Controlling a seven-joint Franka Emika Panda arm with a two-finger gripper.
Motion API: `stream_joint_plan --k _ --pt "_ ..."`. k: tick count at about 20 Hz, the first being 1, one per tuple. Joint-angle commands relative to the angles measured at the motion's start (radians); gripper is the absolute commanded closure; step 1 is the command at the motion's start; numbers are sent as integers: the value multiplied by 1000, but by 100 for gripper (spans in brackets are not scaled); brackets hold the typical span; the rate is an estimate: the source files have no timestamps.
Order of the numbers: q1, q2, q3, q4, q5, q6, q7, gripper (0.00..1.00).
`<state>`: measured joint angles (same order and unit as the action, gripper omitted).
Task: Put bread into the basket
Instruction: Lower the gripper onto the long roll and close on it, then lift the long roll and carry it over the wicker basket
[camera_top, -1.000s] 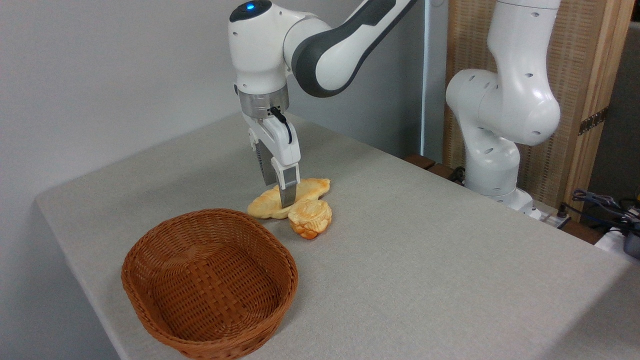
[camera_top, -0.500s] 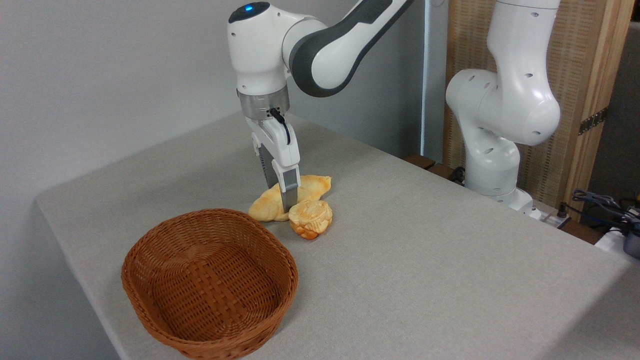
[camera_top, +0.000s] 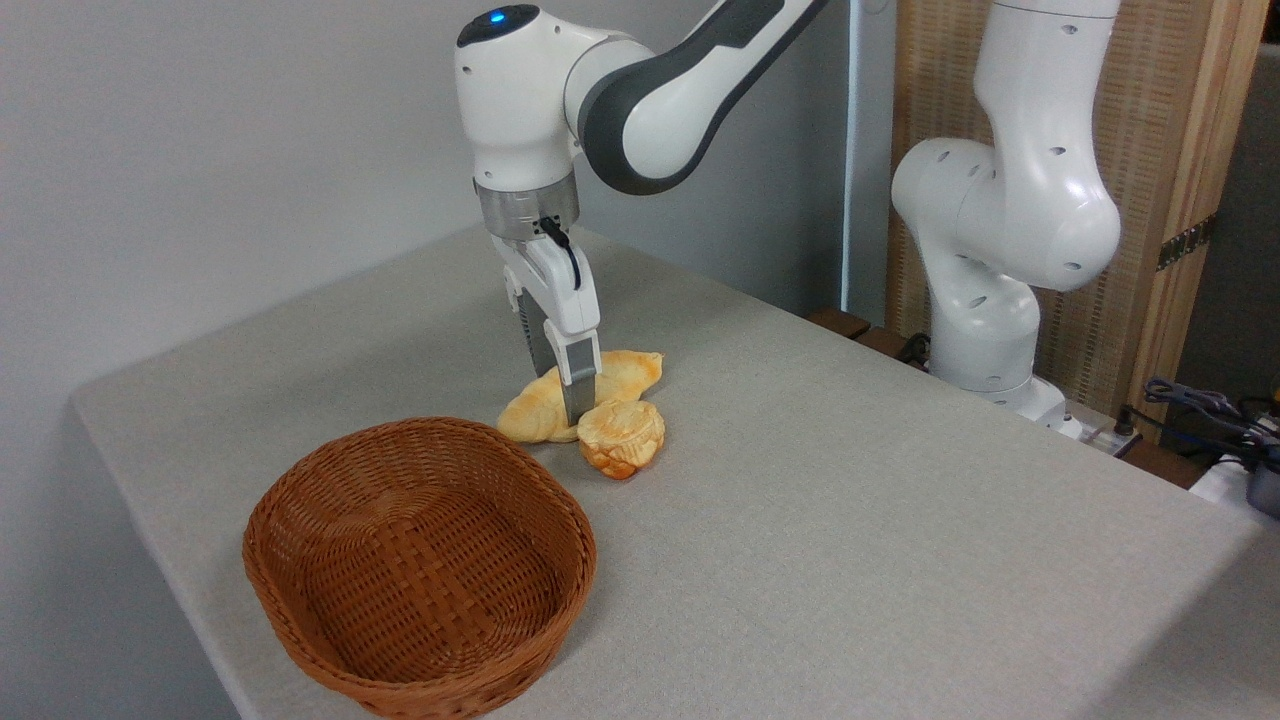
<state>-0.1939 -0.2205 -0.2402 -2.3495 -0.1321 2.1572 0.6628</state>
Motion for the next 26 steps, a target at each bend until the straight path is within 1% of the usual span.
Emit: stream_joint_plan --k 1,8,12,18,21,23,25,26 --pt "-6 -5 7 -14 11 17 17 91" --pt "-6 -7 9 -11 11 10 15 90" --pt "-4 -14 9 15 9 -8 8 91" --pt "-1 -7 28 145 -1 -186 15 93" --pt "-1 30 59 240 -1 -288 37 93" --pt "-1 55 80 300 -3 -328 47 92" --pt "5 81 102 358 -9 -339 47 92" --pt "10 88 117 380 -29 -332 50 92"
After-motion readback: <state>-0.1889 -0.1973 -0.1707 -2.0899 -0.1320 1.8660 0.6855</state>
